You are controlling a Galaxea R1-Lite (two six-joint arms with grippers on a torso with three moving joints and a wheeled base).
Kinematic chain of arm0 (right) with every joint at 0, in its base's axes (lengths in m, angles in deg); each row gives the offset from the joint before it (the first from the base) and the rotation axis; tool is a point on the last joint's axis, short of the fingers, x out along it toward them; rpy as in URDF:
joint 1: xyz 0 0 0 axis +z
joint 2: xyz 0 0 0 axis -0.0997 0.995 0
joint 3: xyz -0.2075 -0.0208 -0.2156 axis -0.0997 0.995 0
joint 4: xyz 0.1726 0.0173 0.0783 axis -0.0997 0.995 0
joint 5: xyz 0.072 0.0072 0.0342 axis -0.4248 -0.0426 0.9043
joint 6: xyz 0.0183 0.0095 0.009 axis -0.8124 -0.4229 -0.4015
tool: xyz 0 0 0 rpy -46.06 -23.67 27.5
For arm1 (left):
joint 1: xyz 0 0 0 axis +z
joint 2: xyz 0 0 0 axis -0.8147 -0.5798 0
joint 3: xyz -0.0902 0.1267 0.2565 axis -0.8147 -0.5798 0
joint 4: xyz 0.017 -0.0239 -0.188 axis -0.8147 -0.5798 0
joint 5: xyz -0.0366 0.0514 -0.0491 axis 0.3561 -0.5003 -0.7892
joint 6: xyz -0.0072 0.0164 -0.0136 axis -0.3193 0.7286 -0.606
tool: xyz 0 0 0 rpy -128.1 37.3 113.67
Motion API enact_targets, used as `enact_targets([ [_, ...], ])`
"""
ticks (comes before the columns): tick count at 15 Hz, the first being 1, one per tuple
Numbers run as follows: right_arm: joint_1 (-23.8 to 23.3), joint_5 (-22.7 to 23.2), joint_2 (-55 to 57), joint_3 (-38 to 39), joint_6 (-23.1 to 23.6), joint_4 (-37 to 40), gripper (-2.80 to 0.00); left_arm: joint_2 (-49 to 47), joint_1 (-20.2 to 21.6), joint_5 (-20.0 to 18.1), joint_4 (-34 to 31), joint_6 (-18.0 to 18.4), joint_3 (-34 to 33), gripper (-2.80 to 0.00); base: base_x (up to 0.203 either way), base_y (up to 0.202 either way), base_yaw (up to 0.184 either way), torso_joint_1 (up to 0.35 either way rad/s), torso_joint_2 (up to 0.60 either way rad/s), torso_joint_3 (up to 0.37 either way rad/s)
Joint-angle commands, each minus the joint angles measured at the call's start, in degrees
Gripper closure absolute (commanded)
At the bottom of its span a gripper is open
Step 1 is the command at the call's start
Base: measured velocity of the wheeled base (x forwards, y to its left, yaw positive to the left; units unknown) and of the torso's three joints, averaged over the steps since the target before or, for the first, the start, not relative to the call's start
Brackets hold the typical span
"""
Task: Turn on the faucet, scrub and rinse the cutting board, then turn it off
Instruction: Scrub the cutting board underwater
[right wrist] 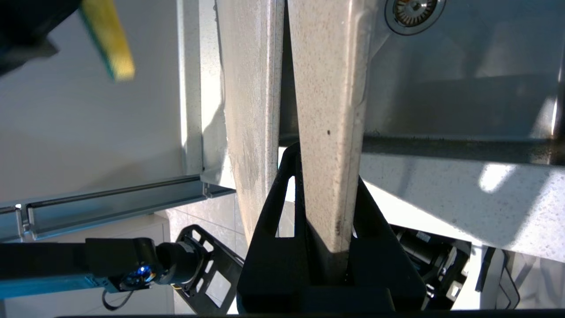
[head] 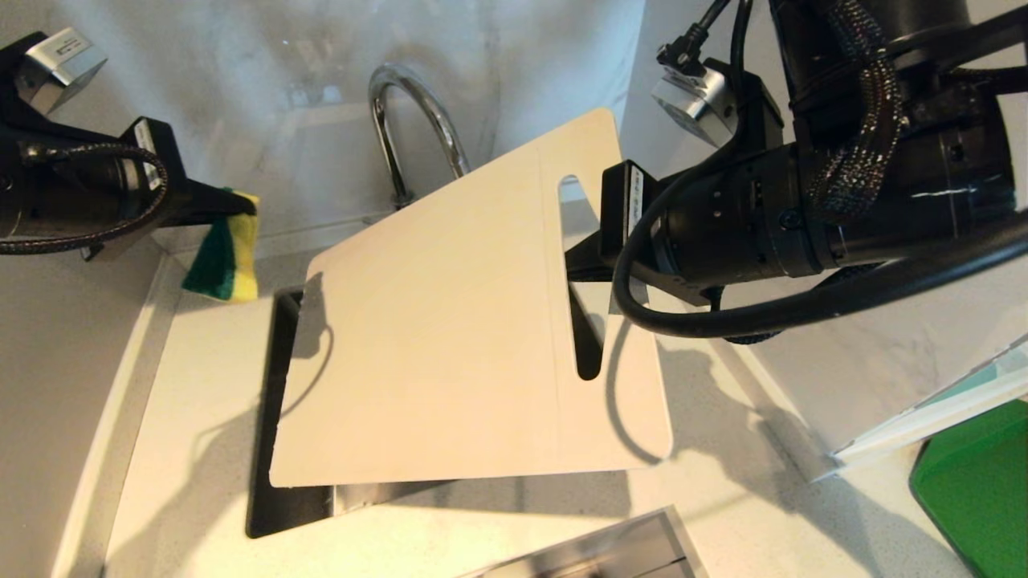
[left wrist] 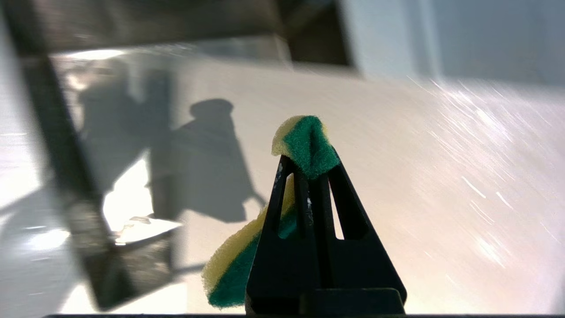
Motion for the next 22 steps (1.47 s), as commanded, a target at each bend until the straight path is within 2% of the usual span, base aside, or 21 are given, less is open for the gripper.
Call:
enact_targets([
  [1,0.03,0.11,1.50,-1.18,-0.21,0.08,0.00,-1.51,-14.08,7.12,-0.56,-0.37,0.91,0.00,0.000,0.000,0.000,0.000,0.00,0.000],
  [3,0.03,0.06,1.41,-1.34,-0.21,0.25,0.00,-4.21,-24.23,13.08,-0.71,-0.59,1.04,0.00,0.000,0.000,0.000,0.000,0.00,0.000],
  [4,0.03,0.05,1.41,-1.26,-0.21,0.25,0.00,-6.03,-26.89,15.23,-0.45,-0.68,1.19,0.00,0.000,0.000,0.000,0.000,0.00,0.000],
  [8,-0.05,-0.03,1.94,-2.66,-0.29,0.25,0.00,-9.99,-30.69,20.66,1.57,-1.44,-0.17,0.00,0.000,0.000,0.000,0.000,0.00,0.000],
  [10,-0.80,-0.04,2.01,-3.19,-0.22,0.28,0.00,-9.63,-31.02,20.67,1.70,-2.29,-3.54,0.00,0.000,0.000,0.000,0.000,0.00,0.000],
  [13,-1.46,-0.04,2.47,-3.64,-0.21,0.34,0.00,-7.76,-32.32,20.62,1.73,-6.52,-7.95,0.00,0.000,0.000,0.000,0.000,0.00,0.000],
  [15,-1.55,0.05,2.47,-3.64,-0.30,0.25,0.00,-6.19,-32.38,20.66,2.66,-7.69,-12.68,0.00,0.000,0.000,0.000,0.000,0.00,0.000],
  [18,-1.55,0.05,2.13,-3.74,-0.30,0.16,0.00,-4.59,-30.24,20.96,9.47,-8.11,-23.07,0.00,0.000,0.000,0.000,0.000,0.00,0.000],
  [20,-1.59,0.07,1.65,-3.99,-0.39,0.28,0.00,-3.54,-24.87,20.31,14.44,-8.16,-29.02,0.00,0.000,0.000,0.000,0.000,0.00,0.000],
  [22,-1.82,0.14,1.16,-3.90,-0.39,0.34,0.00,-1.99,-18.77,17.28,17.55,-7.93,-32.39,0.00,0.000,0.000,0.000,0.000,0.00,0.000],
])
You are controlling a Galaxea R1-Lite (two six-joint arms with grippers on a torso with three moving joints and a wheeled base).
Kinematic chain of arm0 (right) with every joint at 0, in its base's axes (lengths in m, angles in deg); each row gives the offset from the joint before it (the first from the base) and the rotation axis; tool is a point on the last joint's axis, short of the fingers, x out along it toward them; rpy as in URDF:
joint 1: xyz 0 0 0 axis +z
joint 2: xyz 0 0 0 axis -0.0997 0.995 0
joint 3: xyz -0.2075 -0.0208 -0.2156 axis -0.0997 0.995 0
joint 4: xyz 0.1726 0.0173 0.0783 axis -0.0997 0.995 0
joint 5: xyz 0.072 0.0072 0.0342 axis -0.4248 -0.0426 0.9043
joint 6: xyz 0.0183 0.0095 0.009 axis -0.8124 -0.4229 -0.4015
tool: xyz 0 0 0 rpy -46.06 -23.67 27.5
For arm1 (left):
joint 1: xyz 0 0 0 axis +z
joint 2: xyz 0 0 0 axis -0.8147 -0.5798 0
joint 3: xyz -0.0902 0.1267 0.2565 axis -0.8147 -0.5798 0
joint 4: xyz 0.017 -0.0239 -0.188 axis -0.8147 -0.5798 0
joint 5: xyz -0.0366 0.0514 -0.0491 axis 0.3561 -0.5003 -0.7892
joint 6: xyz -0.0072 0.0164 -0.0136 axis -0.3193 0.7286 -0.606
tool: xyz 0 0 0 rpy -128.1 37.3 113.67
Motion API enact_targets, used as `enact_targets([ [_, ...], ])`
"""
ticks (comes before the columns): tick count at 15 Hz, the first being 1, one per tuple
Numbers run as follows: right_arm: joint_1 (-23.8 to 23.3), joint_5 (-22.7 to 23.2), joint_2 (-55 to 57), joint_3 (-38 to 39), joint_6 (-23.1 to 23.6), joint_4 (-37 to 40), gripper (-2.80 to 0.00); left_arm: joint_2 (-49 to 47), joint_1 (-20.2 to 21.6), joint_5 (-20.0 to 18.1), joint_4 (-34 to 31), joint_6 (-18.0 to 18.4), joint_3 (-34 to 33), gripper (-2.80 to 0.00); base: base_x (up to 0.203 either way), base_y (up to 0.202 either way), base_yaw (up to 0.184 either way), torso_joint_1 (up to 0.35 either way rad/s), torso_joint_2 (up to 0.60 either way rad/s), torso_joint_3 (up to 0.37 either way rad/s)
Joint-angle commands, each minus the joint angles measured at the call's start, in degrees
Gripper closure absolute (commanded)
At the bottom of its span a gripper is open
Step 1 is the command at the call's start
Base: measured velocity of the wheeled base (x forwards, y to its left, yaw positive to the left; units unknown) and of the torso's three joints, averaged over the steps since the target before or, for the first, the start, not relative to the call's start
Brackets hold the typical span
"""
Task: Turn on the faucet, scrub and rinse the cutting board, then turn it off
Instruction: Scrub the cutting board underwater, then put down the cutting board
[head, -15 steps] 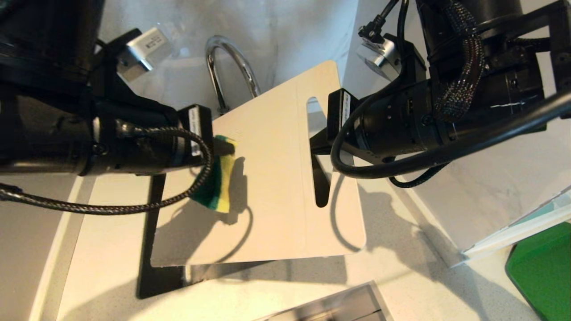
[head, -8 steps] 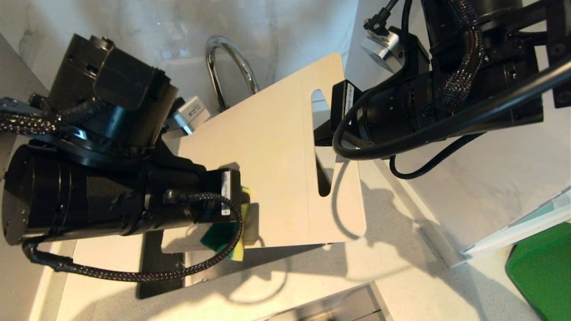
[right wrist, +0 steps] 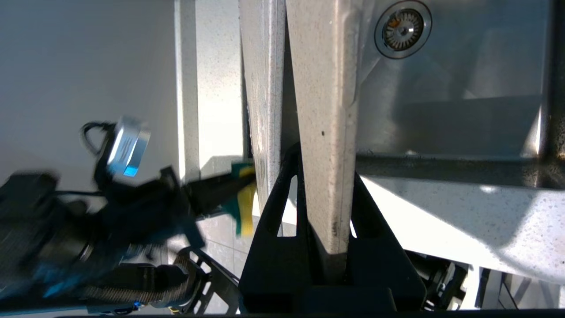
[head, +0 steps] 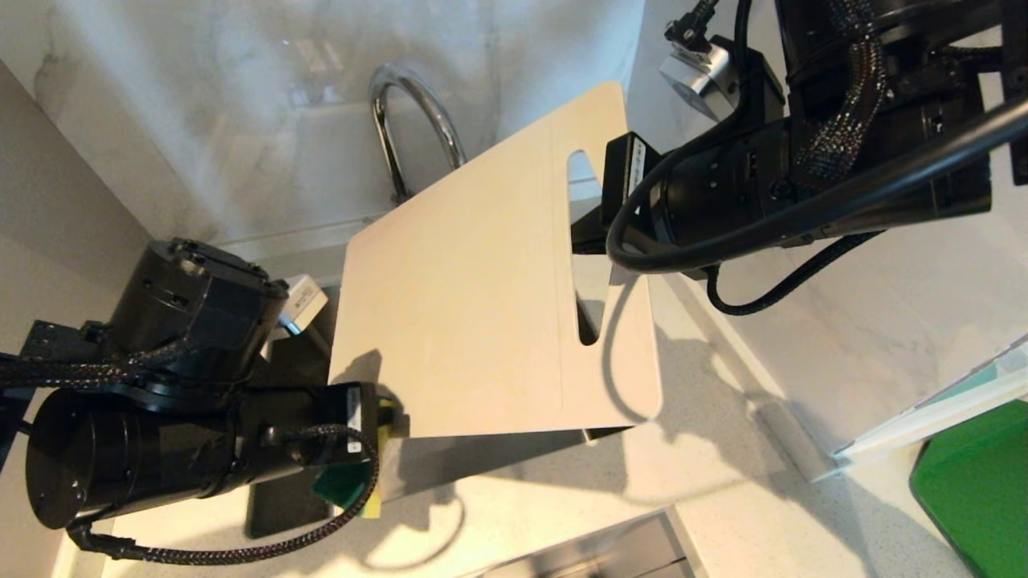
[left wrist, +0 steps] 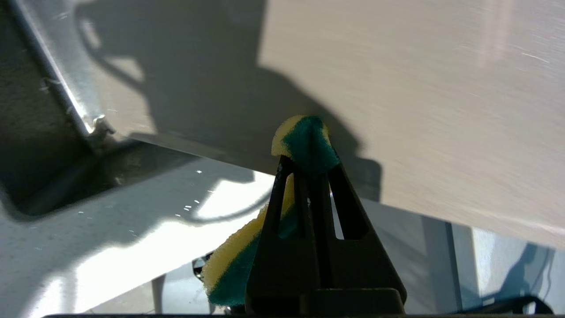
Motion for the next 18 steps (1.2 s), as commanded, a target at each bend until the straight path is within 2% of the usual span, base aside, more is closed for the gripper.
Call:
enact_targets([
  [1,-0.09,0.20,-0.66,0.17,-0.26,0.23,0.00,2.27,7.42,-3.00,1.95,-0.05,-3.85,0.00,0.000,0.000,0.000,0.000,0.00,0.000],
  [3,-0.09,0.20,-0.99,0.08,-0.26,0.23,0.00,3.89,13.55,-6.66,2.53,0.13,-5.65,0.00,0.000,0.000,0.000,0.000,0.00,0.000],
  [8,-0.17,0.20,-1.63,0.26,-0.26,0.32,0.00,8.41,29.79,-17.04,4.43,3.30,-10.14,0.00,0.000,0.000,0.000,0.000,0.00,0.000],
  [10,-0.17,0.20,-2.00,0.17,-0.26,0.32,0.00,10.75,34.60,-20.78,4.65,4.91,-10.42,0.00,0.000,0.000,0.000,0.000,0.00,0.000],
  [13,-0.26,-0.03,-2.51,0.86,-0.41,1.07,0.00,12.39,39.00,-21.87,4.65,8.29,-9.28,0.00,0.000,0.000,0.000,0.000,0.00,0.000],
  [15,-0.53,-0.06,-3.32,3.16,-0.44,2.05,0.00,12.59,41.28,-22.85,4.29,8.63,-7.88,0.00,0.000,0.000,0.000,0.000,0.00,0.000],
  [18,-1.27,-0.06,-5.36,9.94,-0.59,2.66,0.00,12.85,41.44,-23.26,3.99,8.55,-7.81,0.00,0.000,0.000,0.000,0.000,0.00,0.000],
])
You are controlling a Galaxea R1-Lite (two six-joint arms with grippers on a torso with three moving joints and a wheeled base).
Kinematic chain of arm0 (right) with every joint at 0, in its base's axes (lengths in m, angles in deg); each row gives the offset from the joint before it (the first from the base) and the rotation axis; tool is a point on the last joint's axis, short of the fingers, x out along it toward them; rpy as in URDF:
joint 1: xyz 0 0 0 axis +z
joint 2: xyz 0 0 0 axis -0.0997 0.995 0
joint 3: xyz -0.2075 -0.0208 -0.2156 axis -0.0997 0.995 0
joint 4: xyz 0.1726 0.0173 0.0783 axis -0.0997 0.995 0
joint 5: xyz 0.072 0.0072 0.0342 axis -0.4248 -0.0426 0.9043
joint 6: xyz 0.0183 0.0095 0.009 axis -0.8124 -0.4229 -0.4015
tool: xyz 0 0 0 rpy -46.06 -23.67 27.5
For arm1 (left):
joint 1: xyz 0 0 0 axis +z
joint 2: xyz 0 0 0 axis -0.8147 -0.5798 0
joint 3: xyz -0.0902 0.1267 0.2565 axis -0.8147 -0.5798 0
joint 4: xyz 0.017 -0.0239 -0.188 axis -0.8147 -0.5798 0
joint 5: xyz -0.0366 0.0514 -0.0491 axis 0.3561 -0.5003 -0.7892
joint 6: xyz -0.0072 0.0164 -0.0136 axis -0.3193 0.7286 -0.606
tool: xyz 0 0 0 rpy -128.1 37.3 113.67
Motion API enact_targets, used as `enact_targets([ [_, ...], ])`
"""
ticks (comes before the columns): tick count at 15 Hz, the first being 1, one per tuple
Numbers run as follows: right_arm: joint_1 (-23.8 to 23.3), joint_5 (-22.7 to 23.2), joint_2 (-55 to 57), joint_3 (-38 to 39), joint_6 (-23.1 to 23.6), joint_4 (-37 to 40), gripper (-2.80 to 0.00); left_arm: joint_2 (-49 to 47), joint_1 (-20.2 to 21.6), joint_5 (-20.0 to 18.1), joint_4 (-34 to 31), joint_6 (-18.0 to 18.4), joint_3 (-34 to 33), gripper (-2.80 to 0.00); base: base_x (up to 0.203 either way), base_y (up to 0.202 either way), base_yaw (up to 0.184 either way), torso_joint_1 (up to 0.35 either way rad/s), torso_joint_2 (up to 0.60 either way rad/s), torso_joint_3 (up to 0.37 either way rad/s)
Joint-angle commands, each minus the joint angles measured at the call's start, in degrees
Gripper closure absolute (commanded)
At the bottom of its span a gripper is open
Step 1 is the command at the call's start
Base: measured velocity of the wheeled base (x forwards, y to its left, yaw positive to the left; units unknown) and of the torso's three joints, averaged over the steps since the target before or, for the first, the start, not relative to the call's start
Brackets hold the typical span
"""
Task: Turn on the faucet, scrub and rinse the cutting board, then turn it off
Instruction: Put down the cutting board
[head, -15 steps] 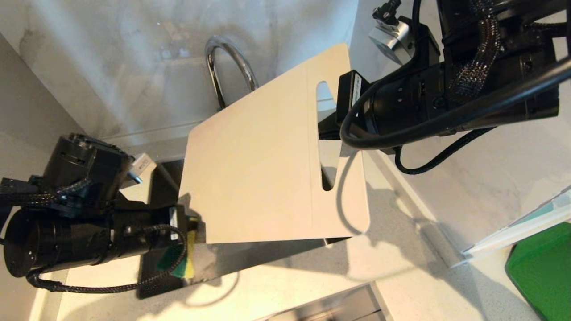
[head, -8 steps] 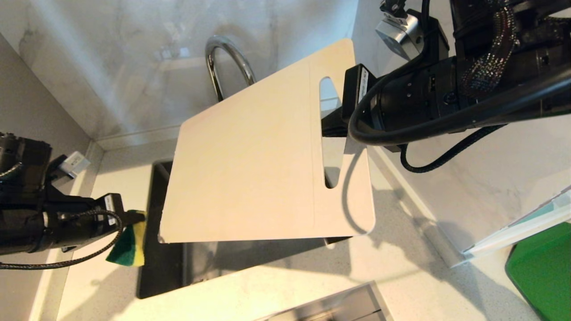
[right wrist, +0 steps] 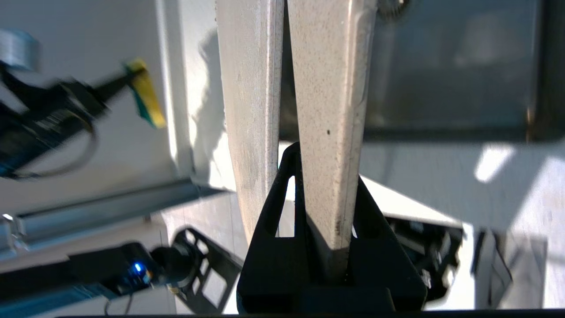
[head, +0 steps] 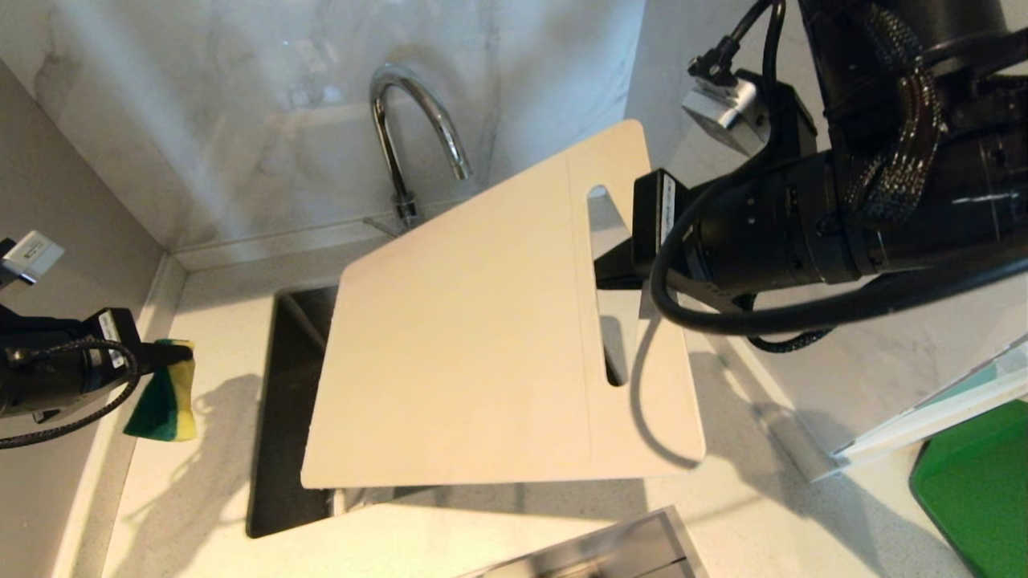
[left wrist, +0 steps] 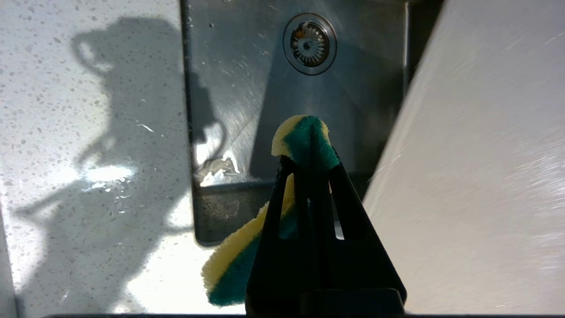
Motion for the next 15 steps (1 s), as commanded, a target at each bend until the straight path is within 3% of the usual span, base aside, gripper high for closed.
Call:
enact_targets([
  [1,-1.16,0.06,-2.21,5.64,-0.94,0.35,0.00,0.59,0.27,-0.14,-0.08,-0.21,0.13,0.00,0.000,0.000,0.000,0.000,0.00,0.000],
  [10,-15.65,-0.32,-8.57,19.36,-16.89,0.30,0.00,1.02,0.36,-0.31,-1.68,-1.18,-1.00,0.00,0.000,0.000,0.000,0.000,0.00,0.000],
  [15,-23.10,-2.49,-9.96,21.03,-17.74,-0.08,0.00,1.03,0.36,-0.23,-2.46,-2.94,-1.10,0.00,0.000,0.000,0.000,0.000,0.00,0.000],
])
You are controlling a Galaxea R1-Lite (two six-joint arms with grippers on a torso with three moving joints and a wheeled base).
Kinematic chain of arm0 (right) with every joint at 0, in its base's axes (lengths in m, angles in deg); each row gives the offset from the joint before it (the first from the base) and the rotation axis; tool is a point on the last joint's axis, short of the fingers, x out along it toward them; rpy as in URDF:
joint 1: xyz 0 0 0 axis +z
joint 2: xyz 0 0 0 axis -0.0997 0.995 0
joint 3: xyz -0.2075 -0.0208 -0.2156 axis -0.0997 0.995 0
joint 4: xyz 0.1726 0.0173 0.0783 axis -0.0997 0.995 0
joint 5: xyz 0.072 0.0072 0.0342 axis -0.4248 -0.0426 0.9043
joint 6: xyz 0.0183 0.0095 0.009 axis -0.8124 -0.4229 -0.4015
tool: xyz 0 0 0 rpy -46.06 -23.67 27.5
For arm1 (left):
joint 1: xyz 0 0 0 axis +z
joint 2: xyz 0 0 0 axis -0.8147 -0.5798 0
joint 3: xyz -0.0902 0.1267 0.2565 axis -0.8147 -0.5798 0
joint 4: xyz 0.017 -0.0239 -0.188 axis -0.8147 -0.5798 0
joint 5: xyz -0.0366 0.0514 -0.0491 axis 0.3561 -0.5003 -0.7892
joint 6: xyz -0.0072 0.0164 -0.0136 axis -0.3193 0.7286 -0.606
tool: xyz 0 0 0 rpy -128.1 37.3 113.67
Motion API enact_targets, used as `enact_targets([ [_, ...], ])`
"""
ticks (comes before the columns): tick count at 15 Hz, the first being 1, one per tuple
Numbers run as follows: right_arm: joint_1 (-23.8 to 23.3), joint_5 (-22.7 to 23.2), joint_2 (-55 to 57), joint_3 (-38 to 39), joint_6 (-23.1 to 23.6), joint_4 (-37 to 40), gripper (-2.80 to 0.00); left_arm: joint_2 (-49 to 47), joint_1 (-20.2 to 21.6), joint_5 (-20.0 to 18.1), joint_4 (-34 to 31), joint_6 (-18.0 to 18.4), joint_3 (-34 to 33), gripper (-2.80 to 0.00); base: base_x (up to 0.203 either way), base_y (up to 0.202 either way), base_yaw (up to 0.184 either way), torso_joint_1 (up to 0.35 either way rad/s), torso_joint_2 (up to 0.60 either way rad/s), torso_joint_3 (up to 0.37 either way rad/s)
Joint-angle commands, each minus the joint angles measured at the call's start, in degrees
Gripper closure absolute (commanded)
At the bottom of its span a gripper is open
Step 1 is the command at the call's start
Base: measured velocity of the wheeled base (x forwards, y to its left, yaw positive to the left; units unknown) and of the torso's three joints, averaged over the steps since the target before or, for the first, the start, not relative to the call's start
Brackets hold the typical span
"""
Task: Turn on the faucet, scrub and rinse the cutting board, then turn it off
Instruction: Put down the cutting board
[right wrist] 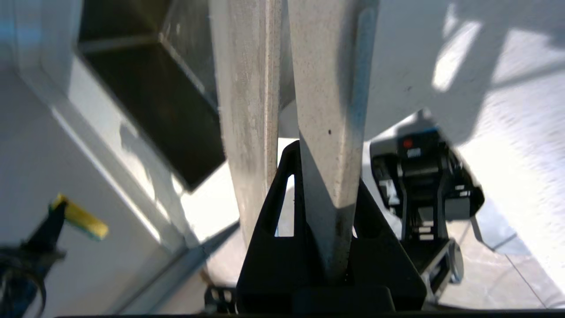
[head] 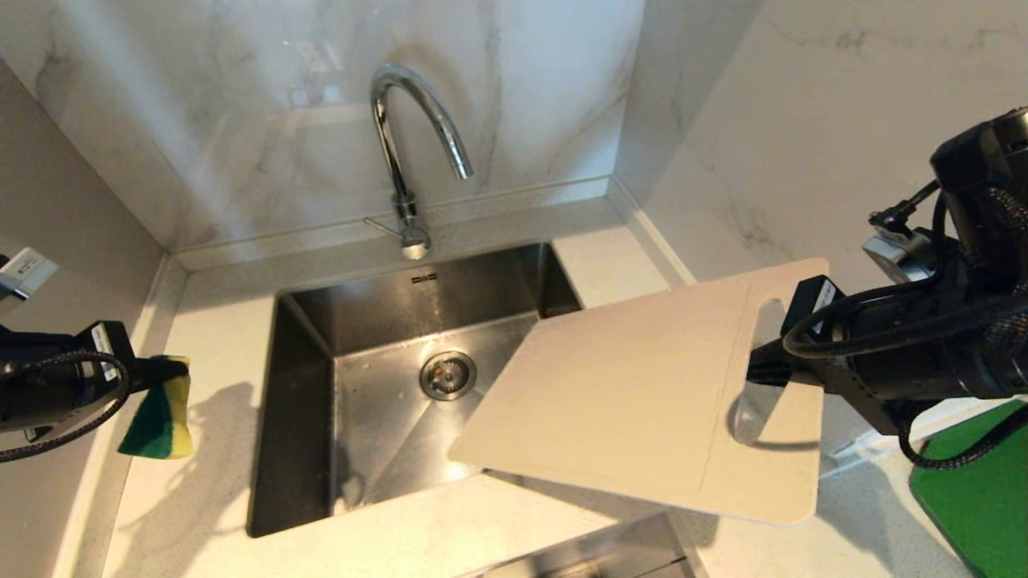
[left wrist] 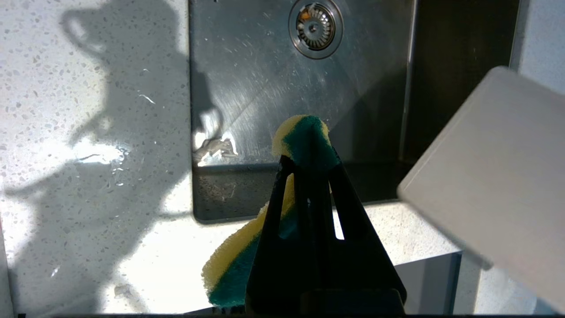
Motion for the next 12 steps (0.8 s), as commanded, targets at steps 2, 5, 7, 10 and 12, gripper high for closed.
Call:
enact_targets([
  [2,-4.85,-5.82,-0.53,0.48,-0.47,0.17,0.00,-0.05,0.02,0.02,-0.01,-0.14,-0.01,0.00,0.000,0.000,0.000,0.000,0.00,0.000],
  [5,-7.26,-7.98,-2.88,2.74,-1.45,-1.41,0.00,-0.19,-0.07,0.05,0.08,-0.14,0.08,0.00,0.000,0.000,0.000,0.000,0.00,0.000],
  [7,-8.92,-8.26,-4.51,5.14,-3.34,-5.99,0.00,-0.23,-0.07,-0.03,0.08,-0.14,0.08,0.00,0.000,0.000,0.000,0.000,0.00,0.000],
  [10,-11.30,-10.84,-5.09,6.07,-7.47,-7.39,0.00,-0.29,-0.07,-0.03,0.08,-0.05,0.08,0.00,0.000,0.000,0.000,0.000,0.00,0.000],
  [12,-11.32,-12.97,-5.33,6.34,-9.97,-7.39,0.00,-0.37,-0.16,-0.03,0.08,-0.05,0.08,0.00,0.000,0.000,0.000,0.000,0.00,0.000],
])
